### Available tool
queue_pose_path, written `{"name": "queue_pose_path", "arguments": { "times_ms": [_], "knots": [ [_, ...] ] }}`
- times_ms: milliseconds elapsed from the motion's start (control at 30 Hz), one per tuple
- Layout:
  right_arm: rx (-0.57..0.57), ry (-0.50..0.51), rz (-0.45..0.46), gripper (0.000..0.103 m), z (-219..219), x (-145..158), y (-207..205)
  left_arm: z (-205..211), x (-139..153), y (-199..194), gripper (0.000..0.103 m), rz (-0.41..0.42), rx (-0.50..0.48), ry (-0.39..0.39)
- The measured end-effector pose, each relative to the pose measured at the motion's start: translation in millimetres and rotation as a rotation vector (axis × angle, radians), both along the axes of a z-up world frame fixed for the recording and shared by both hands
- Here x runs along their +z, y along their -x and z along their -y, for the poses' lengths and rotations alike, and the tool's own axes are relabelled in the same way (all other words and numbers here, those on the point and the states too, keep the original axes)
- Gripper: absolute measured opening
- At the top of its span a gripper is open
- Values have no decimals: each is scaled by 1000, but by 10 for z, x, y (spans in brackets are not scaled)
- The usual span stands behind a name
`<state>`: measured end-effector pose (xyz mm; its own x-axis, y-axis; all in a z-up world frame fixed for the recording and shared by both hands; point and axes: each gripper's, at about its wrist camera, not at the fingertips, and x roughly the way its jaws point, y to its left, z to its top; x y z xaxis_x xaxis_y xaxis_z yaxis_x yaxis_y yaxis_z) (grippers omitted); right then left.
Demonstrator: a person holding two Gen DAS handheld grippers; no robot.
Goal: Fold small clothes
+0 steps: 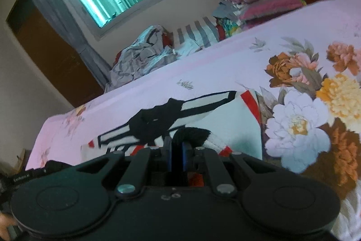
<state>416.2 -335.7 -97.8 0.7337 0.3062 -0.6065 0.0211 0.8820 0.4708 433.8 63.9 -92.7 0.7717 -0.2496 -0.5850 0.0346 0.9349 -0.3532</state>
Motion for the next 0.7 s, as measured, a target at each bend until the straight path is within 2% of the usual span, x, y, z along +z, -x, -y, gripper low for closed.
{"name": "queue_pose_path", "arguments": {
  "times_ms": [100,233,300,433,567,600,667,700],
  "knots": [
    [-15,13,-29,9,8,-127,-252,12,-110,-251,10,-30,34,2],
    [-48,-38,-100,9,86,-334,-564,39,-303,-564,10,-103,64,-11],
    [-67,-77,-133,9,151,-437,-674,24,-416,-696,10,-159,74,19],
    [-91,-118,-180,10,209,-605,-843,-10,-550,-875,11,-211,104,61],
    [-120,-127,-196,16,218,-695,-984,-63,-634,-1030,11,-263,127,134],
    [-129,-139,-197,21,233,-709,-1016,-84,-649,-1063,13,-273,138,163],
    [-144,-145,-199,24,254,-727,-1078,-117,-667,-1108,25,-278,156,205],
    [-149,-144,-193,29,263,-725,-1100,-140,-672,-1113,39,-272,165,227]
  ]
}}
